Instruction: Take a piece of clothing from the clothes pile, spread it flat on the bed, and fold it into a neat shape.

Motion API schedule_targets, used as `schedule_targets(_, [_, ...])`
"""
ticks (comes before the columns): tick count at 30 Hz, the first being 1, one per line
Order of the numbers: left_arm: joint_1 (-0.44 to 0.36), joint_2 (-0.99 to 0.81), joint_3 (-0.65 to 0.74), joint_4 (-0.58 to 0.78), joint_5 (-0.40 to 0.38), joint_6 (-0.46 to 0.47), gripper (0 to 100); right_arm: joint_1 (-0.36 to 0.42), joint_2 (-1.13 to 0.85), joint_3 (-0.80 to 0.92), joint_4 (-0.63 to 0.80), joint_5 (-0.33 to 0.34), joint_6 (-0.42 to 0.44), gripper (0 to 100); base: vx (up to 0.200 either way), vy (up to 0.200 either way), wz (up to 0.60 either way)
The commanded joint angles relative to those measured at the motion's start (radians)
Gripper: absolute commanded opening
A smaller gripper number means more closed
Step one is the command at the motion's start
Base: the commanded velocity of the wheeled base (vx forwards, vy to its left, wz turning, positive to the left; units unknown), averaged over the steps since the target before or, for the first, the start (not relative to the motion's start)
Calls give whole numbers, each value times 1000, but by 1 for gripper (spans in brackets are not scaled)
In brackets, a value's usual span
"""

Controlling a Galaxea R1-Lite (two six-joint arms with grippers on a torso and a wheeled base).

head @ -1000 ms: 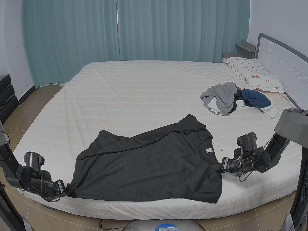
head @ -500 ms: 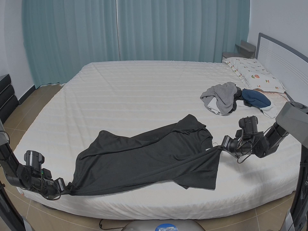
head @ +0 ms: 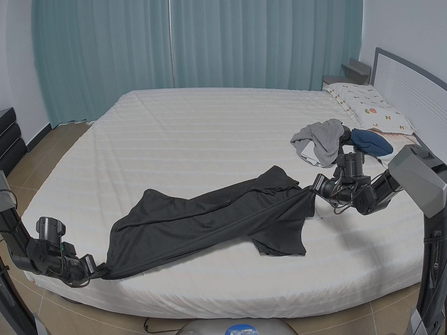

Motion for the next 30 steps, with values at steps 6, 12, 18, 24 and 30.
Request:
schedule_targets(6, [-3, 25, 0, 0, 1, 0, 0, 21, 144, -143, -73, -92, -2, 0, 0, 0, 0])
schedule_targets(12, [-2, 26, 0, 0, 1, 0, 0, 23, 174, -151, -76, -92, -11, 100, 0, 0, 0])
schedule_targets(18, [-2, 26, 0, 0, -1, -5, 0, -9, 120, -81, -76, -60, -3, 100, 0, 0, 0])
schedule_targets(24, [-2, 26, 0, 0, -1, -5, 0, 2, -69, 215, -77, 170, -14, 100, 0, 0, 0])
schedule_targets(30, [-2, 25, 0, 0, -13, -5, 0, 41, -113, 378, -103, 259, -94, 100, 0, 0, 0])
